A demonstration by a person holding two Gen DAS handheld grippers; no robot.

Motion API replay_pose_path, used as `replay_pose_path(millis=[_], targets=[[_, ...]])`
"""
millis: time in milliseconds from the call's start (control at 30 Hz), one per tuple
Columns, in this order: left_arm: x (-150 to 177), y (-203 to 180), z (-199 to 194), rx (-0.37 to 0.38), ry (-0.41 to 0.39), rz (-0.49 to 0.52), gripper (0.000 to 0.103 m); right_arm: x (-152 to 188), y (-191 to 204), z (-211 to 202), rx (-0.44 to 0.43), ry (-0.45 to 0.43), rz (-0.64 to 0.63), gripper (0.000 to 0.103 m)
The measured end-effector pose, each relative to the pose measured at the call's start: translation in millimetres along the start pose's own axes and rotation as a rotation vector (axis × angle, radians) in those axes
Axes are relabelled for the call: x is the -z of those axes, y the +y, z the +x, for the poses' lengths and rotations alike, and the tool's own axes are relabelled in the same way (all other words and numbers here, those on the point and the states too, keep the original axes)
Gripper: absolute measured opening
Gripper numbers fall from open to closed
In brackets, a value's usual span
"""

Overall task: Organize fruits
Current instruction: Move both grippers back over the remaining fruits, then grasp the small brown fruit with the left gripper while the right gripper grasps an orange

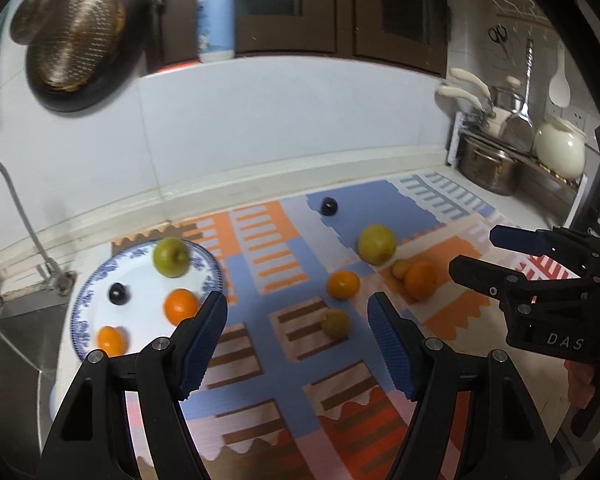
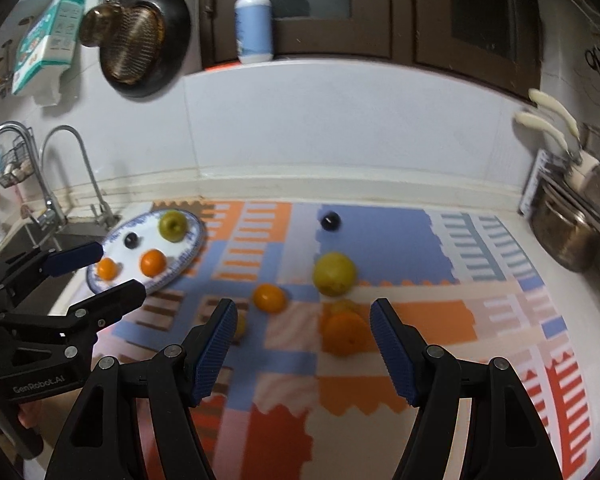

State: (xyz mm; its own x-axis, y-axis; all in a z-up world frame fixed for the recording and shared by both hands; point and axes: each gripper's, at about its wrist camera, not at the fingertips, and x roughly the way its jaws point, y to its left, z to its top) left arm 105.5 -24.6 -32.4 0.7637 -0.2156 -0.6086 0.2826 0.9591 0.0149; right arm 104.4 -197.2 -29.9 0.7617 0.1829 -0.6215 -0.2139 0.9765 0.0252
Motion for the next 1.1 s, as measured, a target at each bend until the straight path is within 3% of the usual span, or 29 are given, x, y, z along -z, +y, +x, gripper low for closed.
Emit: replay_pose_path(millis=[400, 733, 1100], targets=[[18, -19, 52, 0.043, 0.106, 0.041, 0.072, 24, -26, 31, 0.041, 0.090, 0.015, 0.069], [22, -21, 88, 0.064, 0.179, 0.019, 0.071, 30, -38, 61, 0.000, 0.151, 0.040, 0.068], [21, -19, 113, 0.088, 0.241, -0.039, 0.045, 29, -44, 90, -0.059, 0.208, 0.093, 0.058]])
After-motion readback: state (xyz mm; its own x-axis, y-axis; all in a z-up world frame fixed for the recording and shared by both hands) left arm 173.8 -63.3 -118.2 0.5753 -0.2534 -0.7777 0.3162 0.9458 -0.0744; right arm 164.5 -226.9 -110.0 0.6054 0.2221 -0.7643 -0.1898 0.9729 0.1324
